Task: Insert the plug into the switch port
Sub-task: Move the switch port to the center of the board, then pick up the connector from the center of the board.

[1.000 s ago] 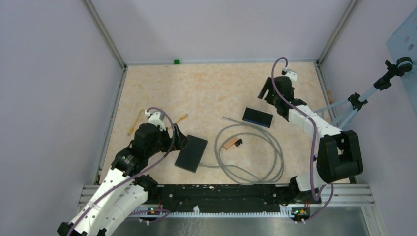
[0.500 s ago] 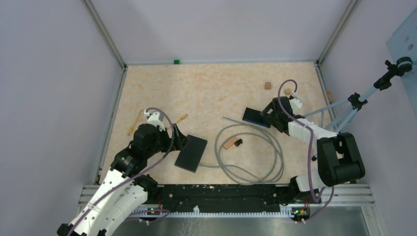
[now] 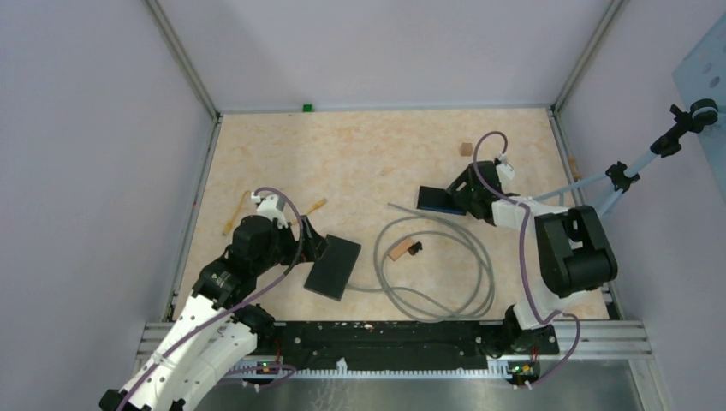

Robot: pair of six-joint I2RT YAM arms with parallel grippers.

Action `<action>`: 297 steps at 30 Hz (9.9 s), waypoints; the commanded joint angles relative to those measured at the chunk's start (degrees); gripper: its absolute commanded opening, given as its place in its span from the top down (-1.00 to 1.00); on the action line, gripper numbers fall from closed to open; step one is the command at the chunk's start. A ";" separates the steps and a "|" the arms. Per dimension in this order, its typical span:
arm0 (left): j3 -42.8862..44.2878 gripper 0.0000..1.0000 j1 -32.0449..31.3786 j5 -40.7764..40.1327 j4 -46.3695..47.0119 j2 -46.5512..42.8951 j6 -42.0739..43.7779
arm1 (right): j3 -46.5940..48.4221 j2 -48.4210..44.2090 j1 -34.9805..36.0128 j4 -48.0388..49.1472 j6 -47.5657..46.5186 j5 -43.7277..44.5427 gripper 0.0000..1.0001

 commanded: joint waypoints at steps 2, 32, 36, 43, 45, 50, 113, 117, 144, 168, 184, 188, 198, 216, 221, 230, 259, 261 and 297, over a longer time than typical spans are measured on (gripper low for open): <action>1.78 -0.97 0.18 0.06 1.40 0.07 0.24 | 7.51 9.18 0.40 -1.32 -10.98 -8.93 -0.46; 5.22 -0.97 0.16 -1.52 -1.08 0.05 2.45 | 31.11 20.29 21.46 -3.92 -44.17 -22.66 -0.40; 5.39 -0.97 0.21 -2.11 -0.90 0.14 3.21 | 26.83 12.28 21.43 -1.77 -47.87 -20.96 -0.44; 4.14 -0.98 0.21 -1.20 3.18 0.19 5.60 | 18.17 0.38 21.20 -5.20 -54.74 -16.93 -0.50; 3.47 -0.97 0.15 -0.53 4.46 0.28 6.14 | 16.01 -1.59 21.20 -6.70 -56.01 -18.38 -0.49; 2.22 -0.97 0.15 1.37 7.29 0.26 7.17 | 13.49 -2.64 21.14 -8.12 -60.44 -20.79 -0.44; 7.94 -0.81 -0.15 54.28 52.67 4.10 37.90 | 8.45 -38.16 29.96 -0.03 -56.69 -51.98 1.00; 8.39 -0.70 -1.30 57.02 52.79 4.96 36.09 | 6.16 -40.83 33.84 4.48 -56.47 -51.08 1.00; 9.79 -0.70 -11.87 50.31 54.29 6.05 31.98 | 10.07 -38.24 54.97 8.03 -66.39 -28.58 1.00; 7.36 -0.61 -12.42 54.32 53.34 2.53 31.59 | 9.60 -33.71 67.69 17.79 -80.67 -4.01 1.00; 6.59 -0.57 -12.47 52.52 53.97 1.49 30.32 | 8.24 -31.08 76.77 28.73 -94.88 12.84 1.00; 7.18 -0.44 -12.50 53.04 54.25 2.13 29.95 | 7.73 -30.61 76.87 30.46 -96.10 14.54 1.00; 7.69 -0.19 -12.51 52.86 55.79 2.25 29.31 | 6.49 -30.22 76.89 31.86 -96.12 17.59 1.00; 7.52 0.07 -12.47 48.94 55.31 -0.13 27.87 | 5.74 -32.01 76.92 29.10 -93.71 18.30 1.00; 7.36 0.22 -12.49 48.98 55.12 0.21 27.81 | 6.00 -31.96 76.90 28.97 -93.43 17.79 1.00; 8.57 0.97 -12.44 48.32 51.97 1.92 27.71 | 6.13 -33.23 77.34 28.72 -92.77 17.06 1.00; 3.94 1.00 -12.50 59.71 68.24 -1.98 18.88 | -1.15 -43.52 65.33 25.69 -67.32 -24.72 -0.05; 3.89 1.00 -12.50 59.73 68.57 -1.97 18.65 | -1.65 -41.93 65.40 28.45 -68.90 -23.81 -0.02; 4.43 -0.96 -12.50 44.13 59.08 -1.52 16.33 | -6.28 -39.00 65.34 38.00 -65.00 -10.57 1.00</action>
